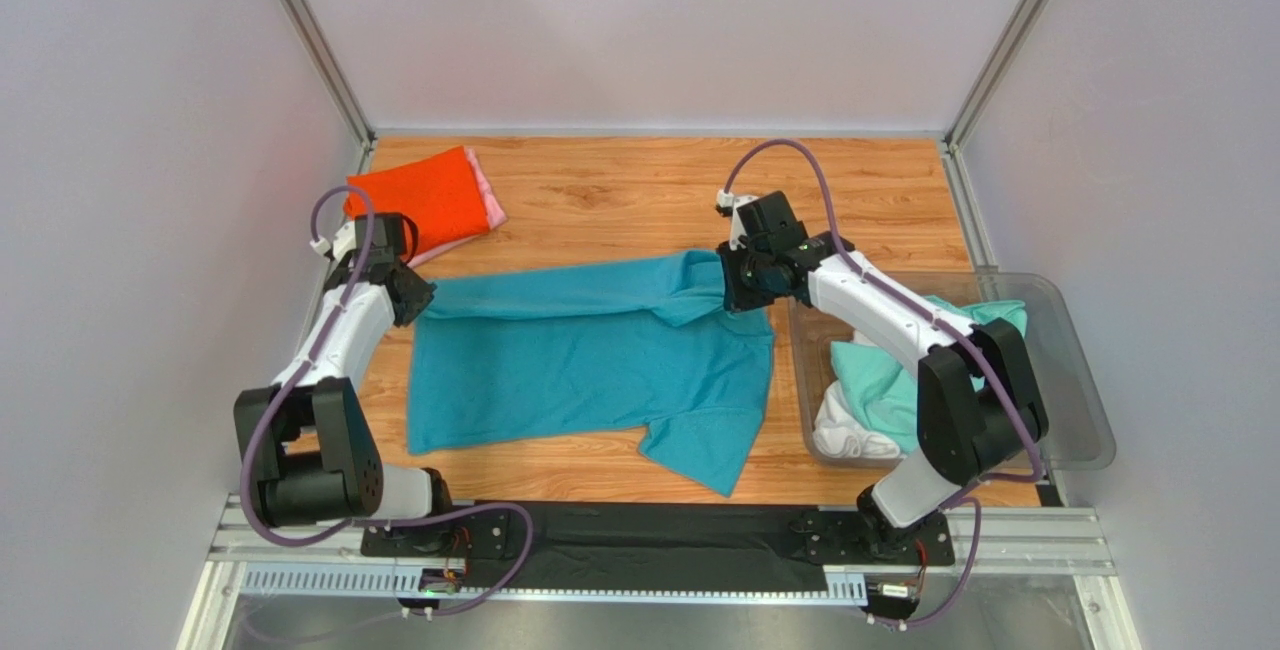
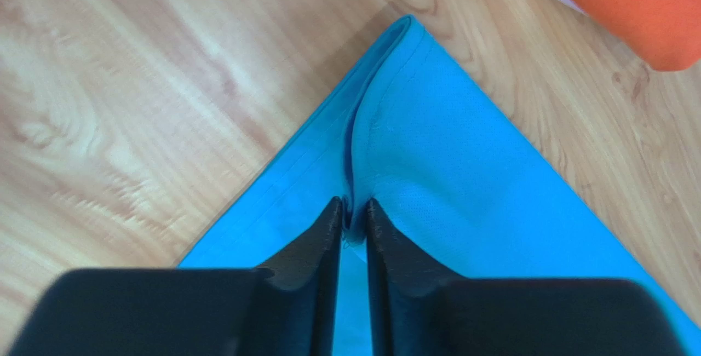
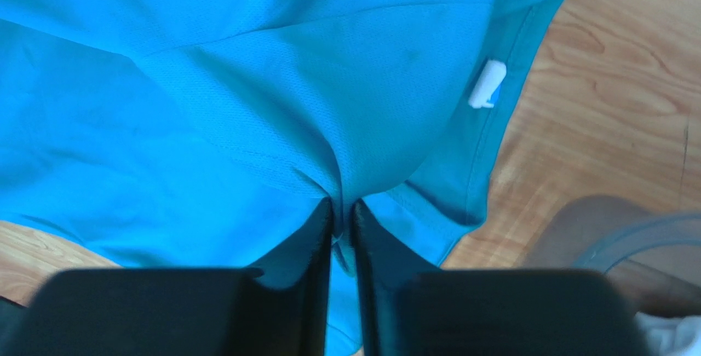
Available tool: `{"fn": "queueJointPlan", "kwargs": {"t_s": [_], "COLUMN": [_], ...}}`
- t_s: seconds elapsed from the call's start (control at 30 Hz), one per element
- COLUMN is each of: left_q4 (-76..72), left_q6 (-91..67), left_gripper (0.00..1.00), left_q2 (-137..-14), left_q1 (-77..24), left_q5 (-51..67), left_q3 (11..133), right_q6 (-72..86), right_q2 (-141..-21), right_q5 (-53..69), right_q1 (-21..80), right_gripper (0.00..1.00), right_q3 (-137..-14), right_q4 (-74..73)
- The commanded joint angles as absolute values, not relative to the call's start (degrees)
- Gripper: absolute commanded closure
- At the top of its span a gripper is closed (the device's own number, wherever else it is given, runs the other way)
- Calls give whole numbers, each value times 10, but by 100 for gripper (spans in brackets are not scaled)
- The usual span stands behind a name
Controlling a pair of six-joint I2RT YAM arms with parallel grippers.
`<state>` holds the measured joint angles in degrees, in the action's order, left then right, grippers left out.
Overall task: Fold and stack the t-shirts
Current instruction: Fold the tshirt
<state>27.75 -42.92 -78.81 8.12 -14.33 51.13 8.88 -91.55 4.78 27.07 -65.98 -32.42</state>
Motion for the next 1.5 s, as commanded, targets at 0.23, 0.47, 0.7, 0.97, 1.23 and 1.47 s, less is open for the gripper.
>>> {"fn": "queueJointPlan", "kwargs": {"t_s": [0.23, 0.47, 0.7, 0.97, 1.23, 1.47], "left_q4": [408, 344, 279, 282, 264, 264], "left_q6": [-465, -425, -398, -381, -388, -397], "left_gripper": [17, 0, 0, 0, 0, 0], "left_q2": [-675, -660, -783, -862, -912, -929], "left_q1": [83, 83, 83, 83, 86, 91], "left_q5": [-186, -50, 44, 1, -4, 6], "left_q3": [519, 526, 552, 557, 548, 548], "right_q6": [100, 150, 239, 279, 271, 265], "right_q2": [-828, -850, -975, -1116, -1183, -1179], "right_q5": [47, 53, -26, -125, -162, -155], "right_q1": [307, 308, 301, 287, 279, 278], "right_gripper": [34, 0, 3, 17, 27, 81], "right_q3": [-640, -694, -801, -913, -939, -919], "right_q4": [-361, -346, -360, -417, -445, -432]}}
